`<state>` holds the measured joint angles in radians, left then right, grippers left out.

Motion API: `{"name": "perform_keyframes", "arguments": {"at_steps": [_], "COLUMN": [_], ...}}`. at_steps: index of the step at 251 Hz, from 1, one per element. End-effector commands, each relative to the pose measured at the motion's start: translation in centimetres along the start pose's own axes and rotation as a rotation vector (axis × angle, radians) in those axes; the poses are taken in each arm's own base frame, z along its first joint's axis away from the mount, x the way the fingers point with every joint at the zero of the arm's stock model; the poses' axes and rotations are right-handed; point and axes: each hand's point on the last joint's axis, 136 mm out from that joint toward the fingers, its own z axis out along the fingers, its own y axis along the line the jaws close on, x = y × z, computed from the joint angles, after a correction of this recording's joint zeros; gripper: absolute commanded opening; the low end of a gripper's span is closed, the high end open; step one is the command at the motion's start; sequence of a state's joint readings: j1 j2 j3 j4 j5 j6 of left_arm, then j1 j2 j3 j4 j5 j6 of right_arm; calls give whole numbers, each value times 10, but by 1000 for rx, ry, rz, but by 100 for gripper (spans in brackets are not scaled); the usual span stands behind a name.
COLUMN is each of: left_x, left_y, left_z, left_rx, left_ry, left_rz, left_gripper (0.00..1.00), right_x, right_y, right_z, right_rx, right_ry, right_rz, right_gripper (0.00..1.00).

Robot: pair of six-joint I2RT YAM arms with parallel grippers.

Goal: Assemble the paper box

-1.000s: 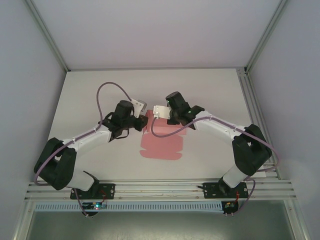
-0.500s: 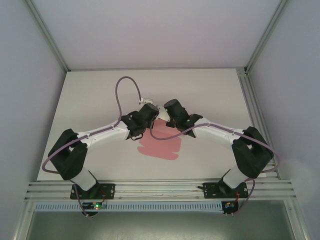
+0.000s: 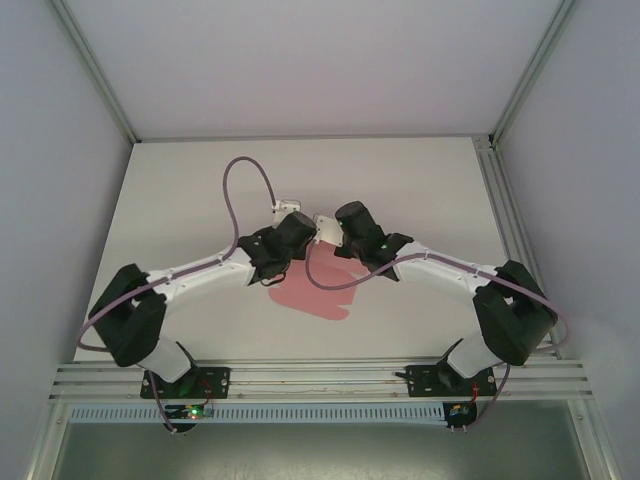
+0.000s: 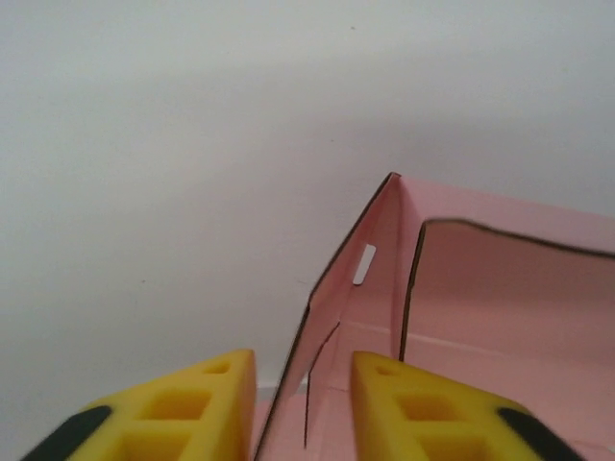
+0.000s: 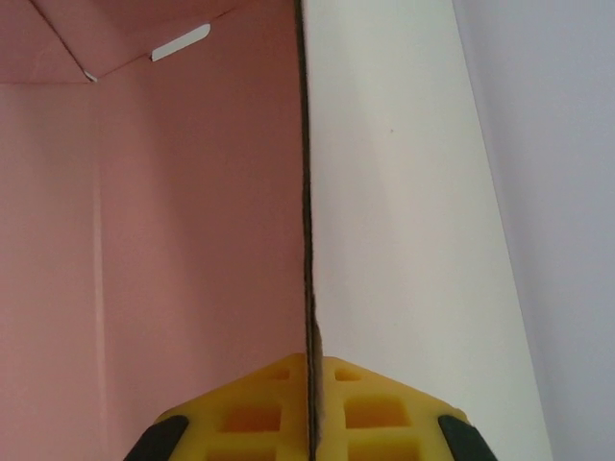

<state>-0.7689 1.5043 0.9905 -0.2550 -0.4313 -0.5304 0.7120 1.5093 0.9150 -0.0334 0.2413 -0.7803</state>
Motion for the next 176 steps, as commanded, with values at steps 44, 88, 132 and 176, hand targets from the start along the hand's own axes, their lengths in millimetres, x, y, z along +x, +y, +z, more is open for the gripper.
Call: {"name": "perform_keyframes", "arguments": {"at_steps": [44,88,132,176], "left_x": [-26,-18,-2,12], "left_y": [43,109,111,42], "left_z": [-52,-43,-4,-5], "left_rx": [77,-38,80,499], "left_ry": [-85,-45,25,22], "left_rz": [-74,-274,-262,-89], "left_gripper": [85,100,98,84], "right_x": [-1,0,-1,2], "right_y": [23,17,15,12], "right_z": [-7,-8,-11,-10], "right_rx": [-96,-72,-74,-71], "right_ry": [-102,-108,-116,-98], "right_rz": [-126,-123,-109,-105], "right_gripper": [0,0,0,0]}}
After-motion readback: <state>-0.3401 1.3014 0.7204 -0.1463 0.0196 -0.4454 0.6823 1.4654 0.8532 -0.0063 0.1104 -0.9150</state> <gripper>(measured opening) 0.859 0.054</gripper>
